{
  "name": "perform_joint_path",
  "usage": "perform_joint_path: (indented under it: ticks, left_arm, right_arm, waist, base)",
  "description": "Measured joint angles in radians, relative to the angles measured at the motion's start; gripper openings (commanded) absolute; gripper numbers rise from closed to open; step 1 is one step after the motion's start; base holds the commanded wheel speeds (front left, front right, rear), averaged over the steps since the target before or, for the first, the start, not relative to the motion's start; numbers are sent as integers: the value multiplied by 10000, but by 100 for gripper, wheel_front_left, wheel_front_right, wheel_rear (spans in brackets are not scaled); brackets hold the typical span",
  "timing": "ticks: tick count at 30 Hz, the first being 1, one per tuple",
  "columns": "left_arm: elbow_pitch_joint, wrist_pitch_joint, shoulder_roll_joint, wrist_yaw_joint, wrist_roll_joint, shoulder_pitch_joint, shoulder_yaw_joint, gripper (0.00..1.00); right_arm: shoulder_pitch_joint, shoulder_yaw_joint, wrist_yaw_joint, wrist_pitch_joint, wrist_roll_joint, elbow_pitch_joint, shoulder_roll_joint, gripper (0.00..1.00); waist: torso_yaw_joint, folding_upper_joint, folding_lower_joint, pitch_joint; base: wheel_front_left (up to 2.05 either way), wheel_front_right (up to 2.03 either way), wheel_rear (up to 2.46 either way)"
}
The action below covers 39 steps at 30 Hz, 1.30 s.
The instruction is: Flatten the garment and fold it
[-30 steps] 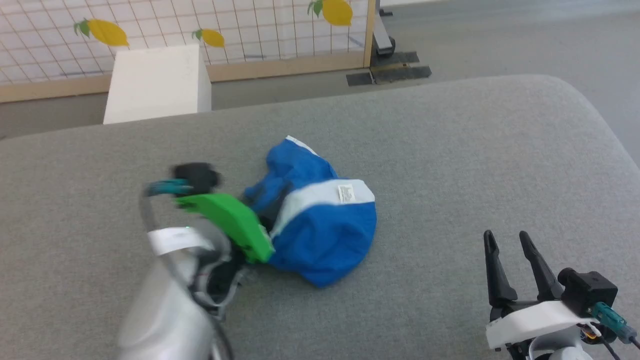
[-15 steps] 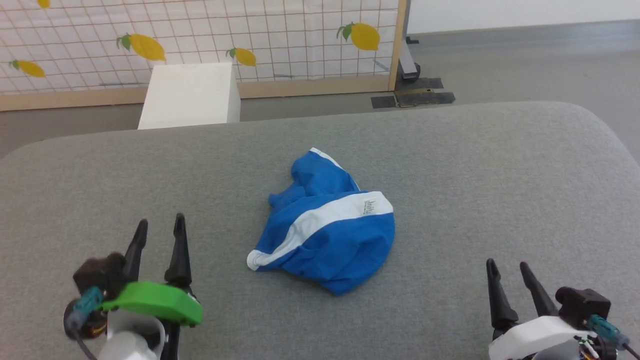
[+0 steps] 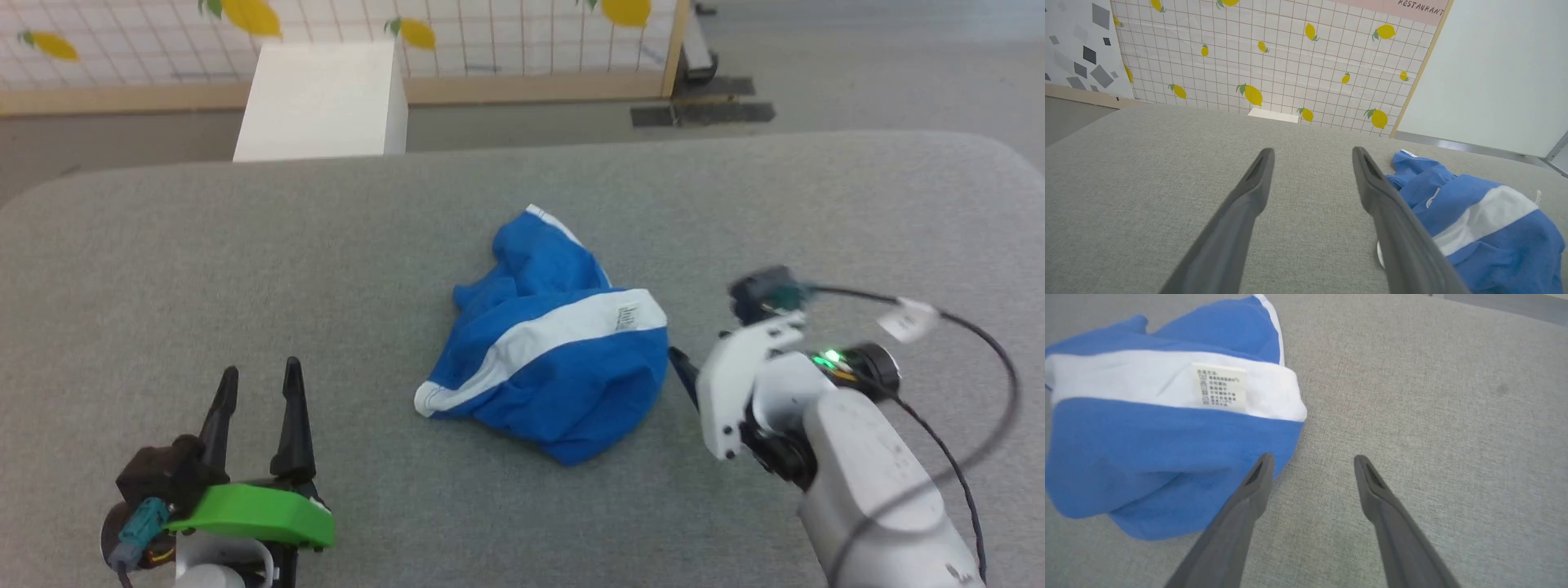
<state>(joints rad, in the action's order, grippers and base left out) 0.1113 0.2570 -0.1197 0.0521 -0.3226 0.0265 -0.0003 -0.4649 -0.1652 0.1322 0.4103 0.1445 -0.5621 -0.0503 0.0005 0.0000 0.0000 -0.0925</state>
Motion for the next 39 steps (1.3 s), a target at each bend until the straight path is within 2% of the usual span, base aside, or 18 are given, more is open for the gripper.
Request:
perform_joint_path:
  ticks: [5, 10, 11, 12, 13, 17, 22, 25, 29, 30, 31, 35, 39]
  left_arm:
    - [-2, 0, 79, 280, 244, 297, 245, 100]
    - [113, 0, 222, 483, 334, 559, 481, 100]
    - [119, 0, 232, 525, 370, 564, 552, 100]
    - [123, 0, 245, 529, 395, 564, 604, 100]
    - [132, 0, 265, 537, 418, 561, 675, 100]
    - [155, 0, 326, 617, 502, 550, 859, 100]
    - [128, 0, 464, 631, 591, 542, 826, 100]
    - [65, 0, 548, 698, 593, 468, 779, 100]
    - [25, 0, 583, 704, 593, 303, 750, 100]
    - [21, 0, 598, 704, 593, 288, 736, 100]
    - [17, 0, 606, 704, 593, 271, 736, 100]
    - [23, 0, 627, 704, 587, 253, 752, 100]
    - [-82, 0, 633, 706, 587, 252, 796, 100]
  right_arm:
    - [-718, -792, 0, 890, -148, -545, 8, 100]
    - [-749, -1423, 0, 713, 280, -894, 6, 100]
    - [-748, -1459, 0, 543, 391, -932, 10, 58]
    - [-749, -1459, 0, 382, 460, -945, 10, 26]
    - [-750, -1432, 0, 150, 499, -955, 8, 0]
    - [-783, -773, 0, -788, 554, -903, 15, 0]
    - [-681, 759, 0, -1883, 479, 186, 8, 0]
    - [285, 1735, 0, -1948, 272, 1235, 6, 0]
    - [2155, 2219, 0, -1434, 360, 2094, -12, 0]
    - [2583, 2232, 0, -1386, 481, 2293, -12, 17]
    - [2910, 2194, 0, -1358, 608, 2476, -17, 100]
    - [3276, 1664, 0, -1175, 1032, 2934, -21, 100]
    - [2428, 529, 0, -585, 1030, 2800, -15, 100]
  waist:
    - [283, 0, 0, -497]
    - [668, 0, 0, -900]
    - [729, 0, 0, -966]
    - [766, 0, 0, -1011]
    - [797, 0, 0, -1052]
    - [754, 0, 1, -1003]
    - [580, 0, 1, -678]
    - [432, 0, 1, -405]
    - [184, 0, 1, -176]
    - [120, 0, 0, -126]
    - [56, 0, 0, -87]
    - [-77, 0, 0, -72]
    - [-84, 0, 0, -285]
  base:
    - [0, 0, 0]
    - [0, 0, 0]
    - [0, 0, 0]
    - [0, 0, 0]
    - [0, 0, 0]
    - [0, 0, 0]
    - [0, 0, 0]
    - [0, 0, 0]
    - [0, 0, 0]
    - [0, 0, 0]
    - [0, 0, 0]
    - [0, 0, 0]
    - [0, 0, 0]
